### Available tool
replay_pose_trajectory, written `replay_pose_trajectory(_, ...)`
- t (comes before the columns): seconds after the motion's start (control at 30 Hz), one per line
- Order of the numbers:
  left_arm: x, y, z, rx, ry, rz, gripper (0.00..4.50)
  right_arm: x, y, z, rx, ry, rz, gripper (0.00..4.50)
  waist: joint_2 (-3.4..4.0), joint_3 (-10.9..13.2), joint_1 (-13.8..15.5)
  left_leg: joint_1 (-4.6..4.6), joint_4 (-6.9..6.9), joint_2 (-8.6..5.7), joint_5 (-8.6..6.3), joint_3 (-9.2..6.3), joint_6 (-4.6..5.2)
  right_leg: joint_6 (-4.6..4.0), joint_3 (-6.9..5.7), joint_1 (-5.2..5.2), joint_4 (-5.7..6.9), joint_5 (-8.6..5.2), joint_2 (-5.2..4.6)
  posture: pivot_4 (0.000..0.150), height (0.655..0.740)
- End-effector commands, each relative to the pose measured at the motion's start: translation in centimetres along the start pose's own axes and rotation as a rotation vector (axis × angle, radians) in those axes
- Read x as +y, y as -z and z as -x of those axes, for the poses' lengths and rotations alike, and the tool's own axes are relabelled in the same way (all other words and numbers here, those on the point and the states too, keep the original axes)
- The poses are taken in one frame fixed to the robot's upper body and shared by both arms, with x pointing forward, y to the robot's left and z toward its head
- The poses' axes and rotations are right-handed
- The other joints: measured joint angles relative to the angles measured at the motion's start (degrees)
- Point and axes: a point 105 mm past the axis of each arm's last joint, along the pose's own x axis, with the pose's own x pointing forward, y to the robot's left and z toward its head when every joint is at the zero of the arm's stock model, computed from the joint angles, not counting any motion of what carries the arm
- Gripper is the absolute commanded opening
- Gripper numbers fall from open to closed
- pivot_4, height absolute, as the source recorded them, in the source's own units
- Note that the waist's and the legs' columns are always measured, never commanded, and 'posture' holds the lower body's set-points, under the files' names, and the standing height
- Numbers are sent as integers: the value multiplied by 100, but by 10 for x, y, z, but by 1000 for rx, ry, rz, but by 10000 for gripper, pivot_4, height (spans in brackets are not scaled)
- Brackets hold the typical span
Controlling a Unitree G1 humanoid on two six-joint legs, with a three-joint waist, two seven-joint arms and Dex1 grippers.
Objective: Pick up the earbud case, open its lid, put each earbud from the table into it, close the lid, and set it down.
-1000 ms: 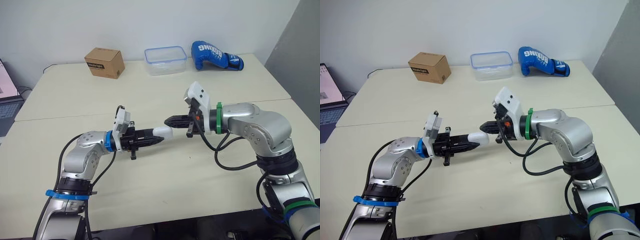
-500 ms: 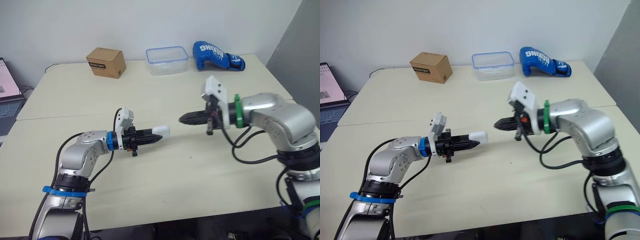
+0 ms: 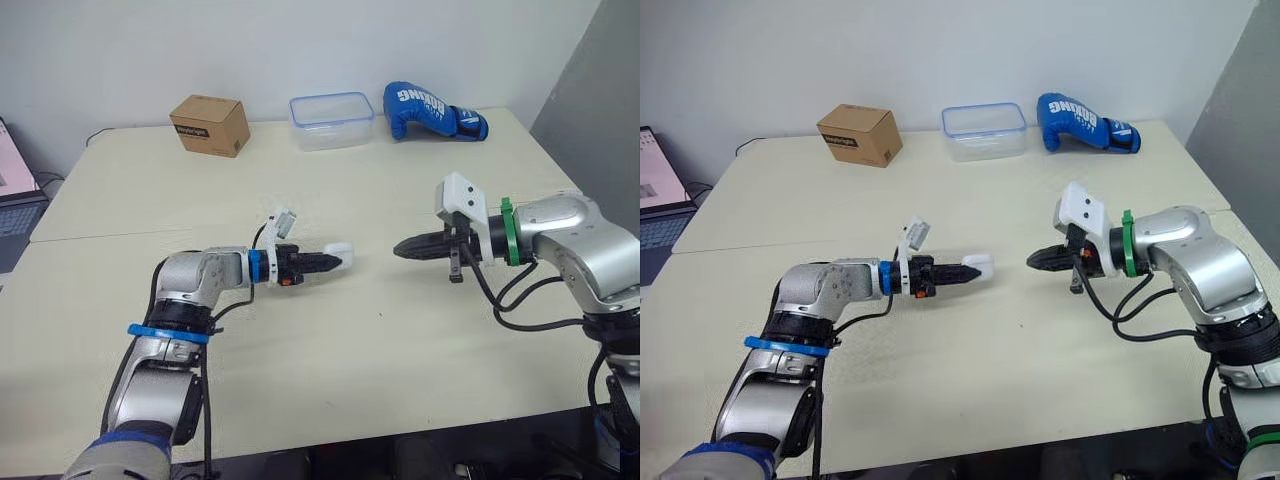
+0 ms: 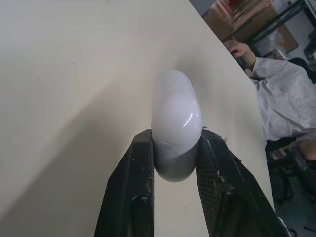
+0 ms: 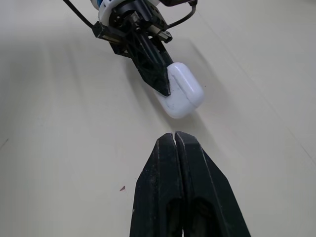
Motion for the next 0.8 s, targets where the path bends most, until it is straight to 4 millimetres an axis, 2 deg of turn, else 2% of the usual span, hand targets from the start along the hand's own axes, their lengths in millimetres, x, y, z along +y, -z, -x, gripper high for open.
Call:
replay_pose_trajectory(0.03,2,3,-4,32,3,13,7890,5,-12,4,-32,12,48,325,0,0,-3,0,0,0,0,0,0,0,-1,0,0,0,0,1500,7307)
replay_pose_trajectory(0.23,11,19,-8,86,-9,71,7890,9,-14,2,-55,4,36,325,0,0,6,-1,1,-2,0,-1,0,0,-1,1,1,0,0,1500,7307)
replay_pose_trajectory(0.6,25,30,-3,122,-75,113,7890,14,-19,-1,-80,-11,24,325,0,0,6,1,1,-1,0,-1,0,0,-1,1,3,0,0,1500,7307)
replay_pose_trajectory(0.67,27,34,-1,145,-92,104,15184,14,-18,-2,-81,-10,22,0,0,-1,6,1,1,-1,0,-2,0,0,-1,2,3,0,0,1500,7307)
replay_pose_trajectory(0.8,34,39,5,165,-136,96,26034,13,-17,-3,-80,-12,19,0,1,-3,11,9,2,-1,0,0,0,0,1,9,5,0,0,1500,7307)
